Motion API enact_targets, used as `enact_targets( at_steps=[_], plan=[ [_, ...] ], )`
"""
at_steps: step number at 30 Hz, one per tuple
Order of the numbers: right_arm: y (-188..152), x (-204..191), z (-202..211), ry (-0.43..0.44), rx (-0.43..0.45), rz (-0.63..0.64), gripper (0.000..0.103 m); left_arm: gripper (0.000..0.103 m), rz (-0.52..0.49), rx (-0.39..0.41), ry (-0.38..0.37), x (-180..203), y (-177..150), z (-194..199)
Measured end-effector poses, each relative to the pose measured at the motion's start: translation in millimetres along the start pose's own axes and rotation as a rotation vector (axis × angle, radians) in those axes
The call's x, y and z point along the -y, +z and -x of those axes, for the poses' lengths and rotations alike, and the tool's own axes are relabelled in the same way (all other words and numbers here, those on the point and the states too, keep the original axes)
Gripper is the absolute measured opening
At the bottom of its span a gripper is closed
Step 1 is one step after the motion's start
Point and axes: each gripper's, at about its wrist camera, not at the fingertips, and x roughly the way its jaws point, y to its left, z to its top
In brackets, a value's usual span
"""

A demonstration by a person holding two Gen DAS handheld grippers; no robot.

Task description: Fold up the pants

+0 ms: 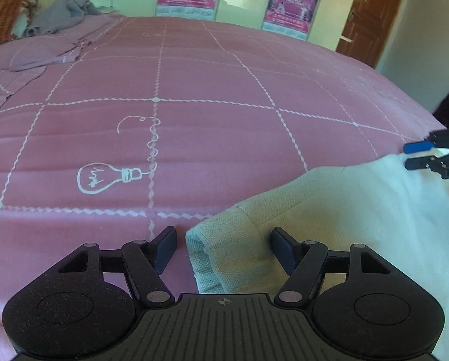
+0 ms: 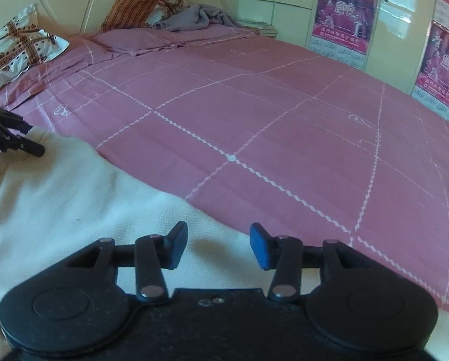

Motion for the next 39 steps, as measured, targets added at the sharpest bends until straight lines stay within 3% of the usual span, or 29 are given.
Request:
enact_targets(
  at_steps=[4, 5, 6, 8, 10, 11, 12, 14, 19, 22, 25, 29, 35, 38, 39],
  plan=[
    [7, 6, -14, 0.055, -0.062, 0.079, 0.047, 0.069, 0.012, -0.001, -0.023, -4, 3, -6],
    [7, 6, -19, 0.071, -0.085, 0.096, 0.048, 0.065, 0.017, 0.001, -0.027, -5, 2, -7],
    [7, 6, -23, 0.078, -0.108, 0.114, 0.050, 0.049, 0.021, 0.006, -0.031, -6, 1, -7],
    [6, 8, -26, 0.097, -0.124, 0.111, 0.051, 0.038, 0.042, 0.005, -0.042, -9, 2, -9],
    [6, 10, -27, 0.105, -0.134, 0.094, 0.046, 0.027, 0.025, 0.008, -0.047, -5, 0, -9],
    [5, 10, -26, 0.106, -0.134, 0.090, 0.032, 0.023, 0.013, 0.012, -0.036, -1, 0, -9],
    [5, 10, -24, 0.089, -0.132, 0.088, 0.010, 0.020, -0.007, 0.021, -0.019, 5, -1, -6],
    [3, 8, -15, 0.055, -0.109, 0.088, 0.001, 0.018, -0.036, 0.060, 0.003, 13, -3, 8],
    [-7, -12, 49, 0.007, 0.031, 0.133, 0.001, 0.017, -0.098, 0.214, -0.014, 31, -14, 79],
    [-17, -28, 104, -0.026, 0.116, 0.165, 0.001, 0.017, -0.196, 0.299, -0.027, 52, -30, 130],
    [-40, -51, 159, -0.049, 0.181, 0.212, 0.001, 0.018, -0.352, 0.328, -0.002, 80, -58, 166],
    [-85, -91, 205, -0.085, 0.203, 0.270, 0.001, 0.018, -0.508, 0.307, 0.045, 117, -111, 190],
    [-161, -125, 187, -0.083, 0.085, 0.102, 0.002, 0.018, -0.412, 0.221, 0.105, 141, -172, 190],
    [-175, -128, 180, -0.130, 0.036, -0.024, 0.022, 0.028, -0.297, 0.237, 0.132, 144, -181, 208],
    [-178, -127, 186, -0.132, 0.056, -0.080, 0.022, 0.034, -0.268, 0.231, 0.140, 144, -184, 213]
  ],
)
